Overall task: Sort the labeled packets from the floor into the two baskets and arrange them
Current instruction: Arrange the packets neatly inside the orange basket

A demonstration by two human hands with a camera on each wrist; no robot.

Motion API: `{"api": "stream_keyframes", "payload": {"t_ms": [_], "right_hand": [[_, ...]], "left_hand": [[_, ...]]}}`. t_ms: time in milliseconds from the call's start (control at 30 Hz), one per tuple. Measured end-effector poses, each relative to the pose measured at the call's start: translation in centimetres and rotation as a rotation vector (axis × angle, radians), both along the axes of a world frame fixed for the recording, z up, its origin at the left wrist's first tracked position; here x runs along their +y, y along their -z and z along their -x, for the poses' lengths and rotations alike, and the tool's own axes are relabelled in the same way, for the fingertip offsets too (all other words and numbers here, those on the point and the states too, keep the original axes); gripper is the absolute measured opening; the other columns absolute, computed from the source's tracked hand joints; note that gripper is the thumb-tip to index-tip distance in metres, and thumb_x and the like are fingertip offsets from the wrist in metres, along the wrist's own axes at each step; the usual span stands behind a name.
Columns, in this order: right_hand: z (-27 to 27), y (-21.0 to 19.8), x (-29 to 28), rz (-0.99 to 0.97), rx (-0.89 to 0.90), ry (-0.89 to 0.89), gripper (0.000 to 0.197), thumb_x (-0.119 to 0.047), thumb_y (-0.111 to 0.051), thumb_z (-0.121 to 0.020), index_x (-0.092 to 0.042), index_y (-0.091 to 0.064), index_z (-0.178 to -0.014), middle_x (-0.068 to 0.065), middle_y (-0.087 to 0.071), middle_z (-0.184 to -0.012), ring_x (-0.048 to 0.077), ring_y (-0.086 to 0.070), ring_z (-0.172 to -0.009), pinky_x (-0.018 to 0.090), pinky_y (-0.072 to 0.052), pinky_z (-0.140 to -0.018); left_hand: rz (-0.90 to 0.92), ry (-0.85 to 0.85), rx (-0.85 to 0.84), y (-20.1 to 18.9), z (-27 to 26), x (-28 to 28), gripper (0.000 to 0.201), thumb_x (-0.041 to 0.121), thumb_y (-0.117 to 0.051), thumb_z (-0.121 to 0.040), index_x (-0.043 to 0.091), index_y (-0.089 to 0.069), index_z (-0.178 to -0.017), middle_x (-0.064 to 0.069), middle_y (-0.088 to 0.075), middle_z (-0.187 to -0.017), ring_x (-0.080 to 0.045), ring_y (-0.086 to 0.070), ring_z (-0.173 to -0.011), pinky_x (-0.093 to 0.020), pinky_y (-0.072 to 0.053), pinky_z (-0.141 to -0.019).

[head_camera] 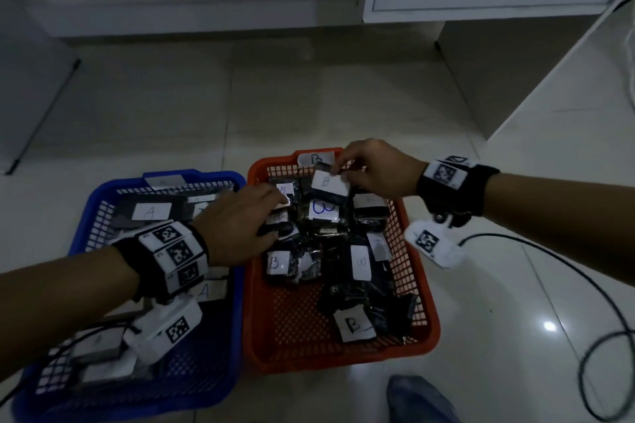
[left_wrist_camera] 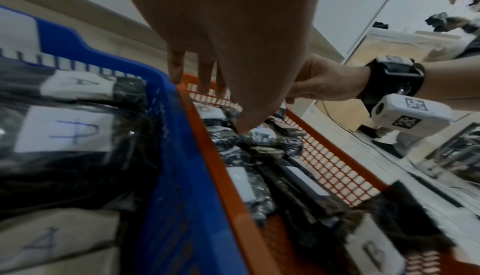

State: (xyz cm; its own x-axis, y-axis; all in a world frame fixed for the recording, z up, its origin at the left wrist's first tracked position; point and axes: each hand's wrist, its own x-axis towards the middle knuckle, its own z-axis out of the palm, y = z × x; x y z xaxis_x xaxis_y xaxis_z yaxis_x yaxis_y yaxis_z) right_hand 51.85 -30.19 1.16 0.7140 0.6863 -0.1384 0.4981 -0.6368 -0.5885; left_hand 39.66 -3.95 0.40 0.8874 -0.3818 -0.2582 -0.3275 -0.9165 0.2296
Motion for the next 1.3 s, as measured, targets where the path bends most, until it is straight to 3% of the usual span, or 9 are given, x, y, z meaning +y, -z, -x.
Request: {"api": "stream_keyframes", "payload": {"t_ms": [133, 300, 400, 567, 833, 967, 1100, 1200, 1300], "right_hand": [[-0.5, 1.5, 3.2, 0.018, 0.027, 0.005, 0.019, -0.014, -0.065, -0.095, -0.025, -0.073, -0.109, -0.004, -0.070, -0.116, 0.011, -0.064, -0.099, 0.037, -0.055, -0.094], [-0.6, 2.4, 4.4, 0.023, -0.110, -0.021, 0.017, -0.014, -0.066, -0.093, -0.018, -0.076, -0.107, 0.004, -0.070, -0.122, 0.021, -0.065, -0.108, 0.041, -0.053, -0.099], [0.0, 2.2, 4.1, -0.019, -0.219, -0.082, 0.014, -0.023, -0.067, -0.093, -0.021, -0.075, -0.105, -0.001, -0.069, -0.113, 0.014, -0.061, -0.097, 0.038, -0.054, -0.088], [1.6, 2.6, 4.0, 0.170, -0.297, -0.291, 0.019, -0.030, -0.066, -0.094, -0.019, -0.077, -0.104, 0.000, -0.065, -0.121, 0.017, -0.058, -0.109, 0.034, -0.050, -0.086], [1.0, 2.7, 4.7, 0.289, -0.321, -0.185, 0.024, -0.022, -0.060, -0.095, -0.022, -0.072, -0.115, 0.002, -0.062, -0.125, 0.023, -0.061, -0.109, 0.040, -0.057, -0.080], [1.0, 2.6, 4.2, 0.282, -0.277, -0.224, 0.025, -0.018, -0.057, -0.095, -0.021, -0.072, -0.115, 0.001, -0.062, -0.125, 0.020, -0.061, -0.108, 0.036, -0.055, -0.081], [1.9, 1.0, 2.6, 0.202, -0.328, -0.158, 0.019, -0.018, -0.061, -0.093, -0.021, -0.072, -0.109, 0.000, -0.066, -0.118, 0.018, -0.065, -0.093, 0.033, -0.054, -0.074], [3.7, -0.5, 0.7, 0.285, -0.106, -0.271, 0.013, -0.027, -0.062, -0.096, -0.020, -0.072, -0.102, -0.005, -0.072, -0.099, 0.007, -0.066, -0.082, 0.032, -0.059, -0.077], [6.8, -1.2, -1.5, 0.569, 0.099, -0.428, 0.034, -0.058, -0.064, -0.088, -0.026, -0.070, -0.096, -0.010, -0.072, -0.089, 0.007, -0.067, -0.078, 0.030, -0.058, -0.073]], "left_hand": [[-0.139, 0.028, 0.072, 0.6, -0.4, 0.4, 0.061, 0.055, -0.051, -0.092, 0.028, -0.037, -0.145, 0.006, -0.041, -0.148, -0.016, -0.036, -0.134, -0.051, -0.026, -0.114], [-0.177, 0.038, 0.076, 0.8, -0.3, 0.1, 0.063, 0.058, -0.048, -0.094, 0.026, -0.038, -0.147, 0.004, -0.030, -0.156, -0.017, -0.029, -0.141, -0.050, -0.017, -0.116], [-0.168, 0.039, 0.091, 0.9, -0.1, 0.1, 0.066, 0.059, -0.047, -0.094, 0.025, -0.034, -0.149, 0.003, -0.025, -0.159, -0.017, -0.027, -0.144, -0.048, -0.016, -0.116], [-0.186, 0.063, 0.080, 0.7, 0.4, 0.0, 0.066, 0.058, -0.045, -0.096, 0.024, -0.032, -0.151, 0.002, -0.021, -0.160, -0.016, -0.027, -0.144, -0.049, -0.015, -0.117], [-0.175, 0.084, 0.062, 1.0, 0.5, 0.3, 0.066, 0.061, -0.043, -0.096, 0.025, -0.034, -0.150, 0.003, -0.021, -0.161, -0.015, -0.028, -0.143, -0.045, -0.019, -0.115], [-0.136, 0.079, 0.093, 0.5, 0.6, 0.2, 0.067, 0.058, -0.045, -0.096, 0.024, -0.031, -0.152, 0.002, -0.021, -0.161, -0.016, -0.027, -0.144, -0.045, -0.017, -0.117], [-0.054, 0.081, 0.041, 0.3, 0.8, 0.3, 0.052, 0.055, -0.049, -0.095, 0.028, -0.047, -0.140, 0.006, -0.040, -0.144, -0.013, -0.040, -0.131, -0.044, -0.026, -0.108], [0.022, 0.141, 0.064, -0.4, 1.3, -0.2, 0.033, 0.048, -0.054, -0.095, 0.030, -0.057, -0.122, 0.011, -0.056, -0.117, -0.008, -0.053, -0.108, -0.033, -0.043, -0.094], [0.114, 0.173, 0.235, -1.0, 2.2, -1.8, 0.028, 0.041, -0.057, -0.097, 0.029, -0.058, -0.122, 0.012, -0.059, -0.114, -0.003, -0.056, -0.097, -0.026, -0.051, -0.084]]}}
